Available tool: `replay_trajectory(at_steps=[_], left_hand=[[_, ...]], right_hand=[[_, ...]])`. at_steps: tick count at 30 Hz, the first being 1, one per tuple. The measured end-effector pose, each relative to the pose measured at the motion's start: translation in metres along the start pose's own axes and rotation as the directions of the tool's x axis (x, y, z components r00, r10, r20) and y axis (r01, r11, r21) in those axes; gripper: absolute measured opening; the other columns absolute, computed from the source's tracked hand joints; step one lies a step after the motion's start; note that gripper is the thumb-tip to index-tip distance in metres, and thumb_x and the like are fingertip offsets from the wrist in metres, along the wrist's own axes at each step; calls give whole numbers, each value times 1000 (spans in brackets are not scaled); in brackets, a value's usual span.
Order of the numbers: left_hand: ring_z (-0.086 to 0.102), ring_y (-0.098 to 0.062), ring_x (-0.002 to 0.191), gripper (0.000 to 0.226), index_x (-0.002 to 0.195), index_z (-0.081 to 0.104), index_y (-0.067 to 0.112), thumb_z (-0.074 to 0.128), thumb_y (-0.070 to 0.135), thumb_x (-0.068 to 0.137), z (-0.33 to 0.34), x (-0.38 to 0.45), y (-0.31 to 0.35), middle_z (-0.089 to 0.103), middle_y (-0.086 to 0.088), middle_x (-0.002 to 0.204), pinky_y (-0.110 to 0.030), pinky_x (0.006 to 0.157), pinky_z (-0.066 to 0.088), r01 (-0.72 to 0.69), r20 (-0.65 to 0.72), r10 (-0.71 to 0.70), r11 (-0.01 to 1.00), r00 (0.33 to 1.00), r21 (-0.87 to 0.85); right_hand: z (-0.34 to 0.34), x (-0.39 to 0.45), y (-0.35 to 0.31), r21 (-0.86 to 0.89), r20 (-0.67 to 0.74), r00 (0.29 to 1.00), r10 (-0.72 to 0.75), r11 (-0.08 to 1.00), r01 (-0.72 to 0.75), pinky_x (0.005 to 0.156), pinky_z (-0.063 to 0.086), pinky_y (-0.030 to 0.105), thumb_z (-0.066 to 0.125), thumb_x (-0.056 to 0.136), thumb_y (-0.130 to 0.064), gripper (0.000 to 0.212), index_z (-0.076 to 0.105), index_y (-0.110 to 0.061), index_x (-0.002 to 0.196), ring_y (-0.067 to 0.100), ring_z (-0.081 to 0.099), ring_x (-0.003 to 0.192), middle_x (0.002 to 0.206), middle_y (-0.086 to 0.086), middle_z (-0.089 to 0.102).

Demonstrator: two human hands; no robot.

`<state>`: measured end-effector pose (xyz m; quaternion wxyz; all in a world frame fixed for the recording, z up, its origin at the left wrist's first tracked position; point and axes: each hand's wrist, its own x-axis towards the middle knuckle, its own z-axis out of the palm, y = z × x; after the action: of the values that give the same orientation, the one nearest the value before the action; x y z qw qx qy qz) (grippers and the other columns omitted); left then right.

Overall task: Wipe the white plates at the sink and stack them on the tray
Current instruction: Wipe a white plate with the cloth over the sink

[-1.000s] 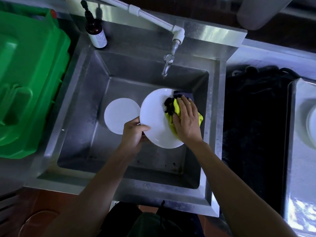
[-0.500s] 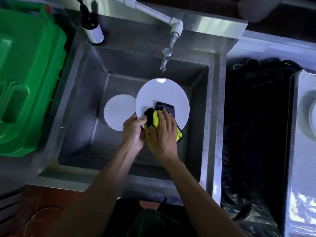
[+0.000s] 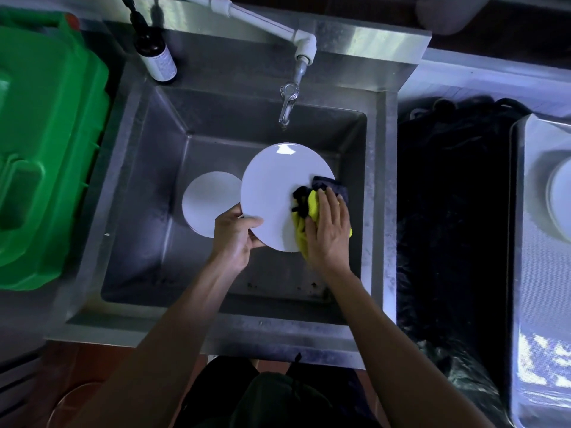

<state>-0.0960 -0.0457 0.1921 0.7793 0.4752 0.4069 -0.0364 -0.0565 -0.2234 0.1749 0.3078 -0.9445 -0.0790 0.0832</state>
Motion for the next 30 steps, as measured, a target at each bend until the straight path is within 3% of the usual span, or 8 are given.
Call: replay_trajectory(at_steps=[4,10,22,27,30], left_hand=[[74,-31,88,34,96,77,13,58,-11,83,-2,-2,-1,77,-12,102,-45,66,61,-20,61,13,993,998,116],[75,-35,90,39,106,75,7,67,0,68,-5,-2,-4,76,-15,105,-40,67,59,23,152,-49,985,987,172],[74,-34,93,42,107,75,5,68,0,66,-2,0,-1,75,-17,106,-39,68,59,31,215,-79,976,973,216],[73,-32,88,31,96,76,6,60,-9,73,1,2,2,74,-16,94,-38,67,57,-7,239,-41,981,970,194],[70,-33,83,36,93,72,3,50,-20,78,0,3,2,69,-18,87,-38,64,57,-3,241,-38,985,970,170]], right_hand=[[-10,26,15,23,-3,1000,23,999,-23,125,12,48,44,105,-27,55,29,-14,157,30,12,154,166,6,23],[-15,52,13,-50,-17,998,-67,997,66,123,15,46,43,105,-29,56,28,-15,157,30,16,153,165,4,25],[-9,57,-27,-53,66,927,-369,926,373,124,18,48,47,102,-20,53,38,-10,153,35,24,150,160,9,35],[-5,41,-42,11,94,870,-484,874,485,121,22,52,52,97,-13,54,42,-6,150,38,28,148,159,12,37],[-5,35,-44,45,109,839,-533,846,531,122,21,50,51,99,-18,53,43,-7,150,36,27,149,158,10,38]])
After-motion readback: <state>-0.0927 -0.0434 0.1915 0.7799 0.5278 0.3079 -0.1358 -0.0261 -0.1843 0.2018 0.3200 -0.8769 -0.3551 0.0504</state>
